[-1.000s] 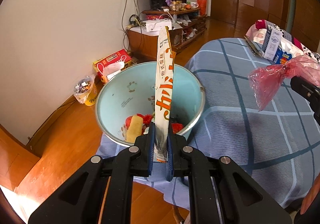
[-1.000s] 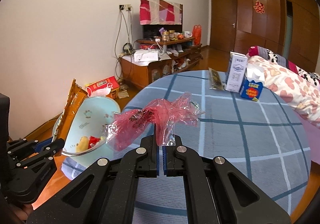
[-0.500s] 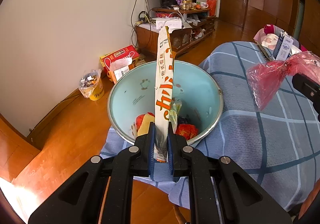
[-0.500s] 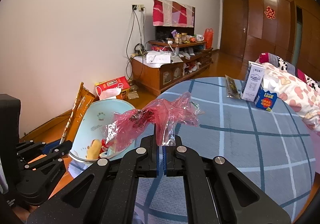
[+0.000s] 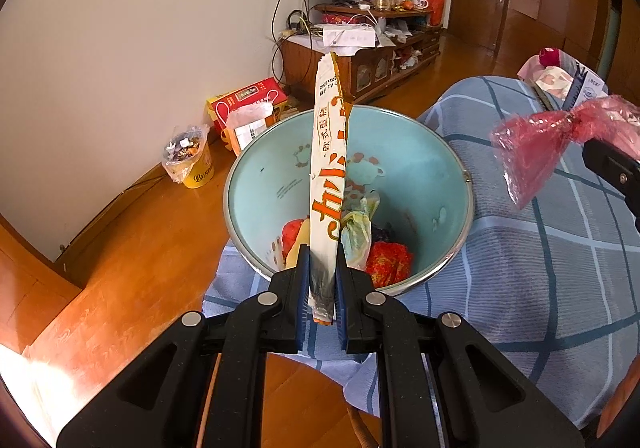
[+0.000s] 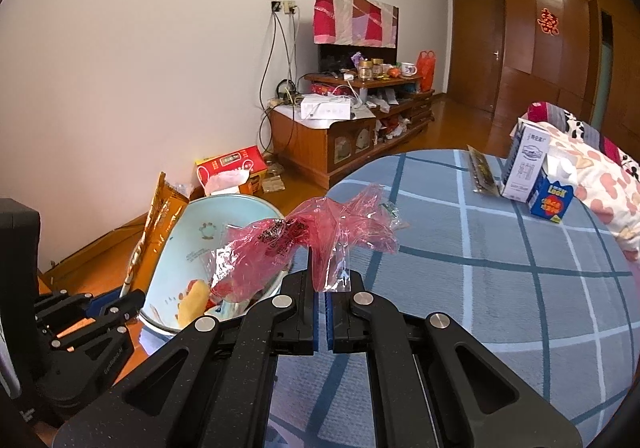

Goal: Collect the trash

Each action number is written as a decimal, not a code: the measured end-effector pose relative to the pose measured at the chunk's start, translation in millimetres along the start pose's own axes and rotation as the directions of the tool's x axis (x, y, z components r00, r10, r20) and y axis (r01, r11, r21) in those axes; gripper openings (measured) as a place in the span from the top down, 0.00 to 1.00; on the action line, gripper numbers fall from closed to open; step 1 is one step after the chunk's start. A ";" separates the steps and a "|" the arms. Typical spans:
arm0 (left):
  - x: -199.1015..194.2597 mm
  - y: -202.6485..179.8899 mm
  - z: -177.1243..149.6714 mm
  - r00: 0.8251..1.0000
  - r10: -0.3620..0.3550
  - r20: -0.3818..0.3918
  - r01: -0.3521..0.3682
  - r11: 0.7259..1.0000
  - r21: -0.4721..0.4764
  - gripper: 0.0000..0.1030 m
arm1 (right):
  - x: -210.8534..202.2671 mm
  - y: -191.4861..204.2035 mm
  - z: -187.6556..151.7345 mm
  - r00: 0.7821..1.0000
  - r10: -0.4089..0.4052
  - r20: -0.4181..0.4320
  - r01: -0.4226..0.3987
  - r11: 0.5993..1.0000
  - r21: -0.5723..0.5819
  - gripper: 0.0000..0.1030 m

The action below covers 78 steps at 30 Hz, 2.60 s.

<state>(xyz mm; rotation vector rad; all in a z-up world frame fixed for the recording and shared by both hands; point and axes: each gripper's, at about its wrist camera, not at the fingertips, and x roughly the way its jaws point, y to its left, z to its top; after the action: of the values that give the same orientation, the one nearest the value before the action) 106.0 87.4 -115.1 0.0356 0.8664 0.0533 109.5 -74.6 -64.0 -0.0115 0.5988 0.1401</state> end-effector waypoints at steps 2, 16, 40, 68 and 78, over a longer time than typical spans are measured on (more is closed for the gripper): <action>2.5 0.4 -0.6 1.000 0.003 -0.006 -0.003 1.000 -0.001 0.89 | 3.9 3.4 0.1 1.000 0.004 -0.001 -0.004 1.000 -0.008 0.97; 25.6 4.3 6.0 0.999 0.023 -0.036 -0.024 1.000 -0.016 0.89 | 34.2 16.9 2.3 0.999 0.020 -0.036 -0.021 0.999 -0.036 0.97; 49.9 8.1 15.4 0.994 0.031 -0.100 -0.034 0.999 -0.032 0.83 | 87.1 42.9 12.0 0.991 0.036 -0.131 -0.051 0.992 -0.115 0.87; -30.5 8.6 -0.5 0.987 0.156 0.042 -0.152 0.984 -0.089 0.08 | -16.4 -6.5 -2.1 1.000 0.009 0.015 -0.010 0.995 0.100 0.09; -93.5 -2.0 11.1 0.963 0.179 0.203 -0.163 0.982 -0.090 0.06 | -80.4 -15.2 2.4 0.990 -0.039 0.137 0.021 0.991 0.130 0.08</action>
<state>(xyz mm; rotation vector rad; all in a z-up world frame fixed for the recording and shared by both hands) 54.1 79.5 -37.0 0.0469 0.6473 0.2394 47.2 -99.8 -17.2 0.1128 0.4667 0.0721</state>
